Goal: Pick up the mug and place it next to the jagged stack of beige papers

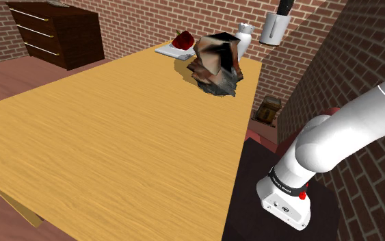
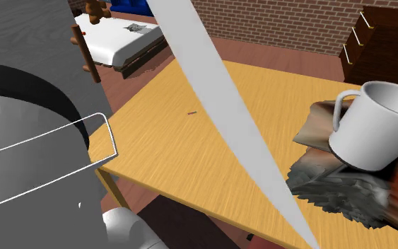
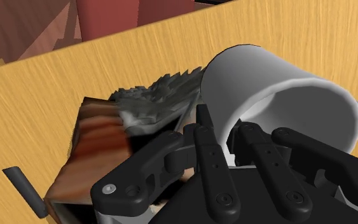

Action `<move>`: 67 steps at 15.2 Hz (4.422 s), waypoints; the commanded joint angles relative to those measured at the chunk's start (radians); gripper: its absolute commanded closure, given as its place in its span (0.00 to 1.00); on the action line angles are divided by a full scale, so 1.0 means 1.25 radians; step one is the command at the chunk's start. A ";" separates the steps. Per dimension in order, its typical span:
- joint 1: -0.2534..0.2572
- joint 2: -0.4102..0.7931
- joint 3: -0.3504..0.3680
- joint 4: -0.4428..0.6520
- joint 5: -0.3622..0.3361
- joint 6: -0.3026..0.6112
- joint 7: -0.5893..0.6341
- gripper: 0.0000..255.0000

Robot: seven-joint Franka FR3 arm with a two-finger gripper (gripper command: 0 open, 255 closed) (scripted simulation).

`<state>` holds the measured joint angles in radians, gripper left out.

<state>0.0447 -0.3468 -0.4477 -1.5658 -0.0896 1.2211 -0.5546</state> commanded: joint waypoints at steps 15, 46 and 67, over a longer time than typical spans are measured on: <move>-0.015 -0.094 0.011 -0.265 -0.029 0.176 0.022 1.00; -0.039 -0.134 -0.027 -0.629 -0.068 0.503 0.025 1.00; -0.038 -0.101 -0.056 -0.728 -0.077 0.634 0.017 0.00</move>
<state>-0.0036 -0.4734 -0.5188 -2.4753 -0.1858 2.0143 -0.5334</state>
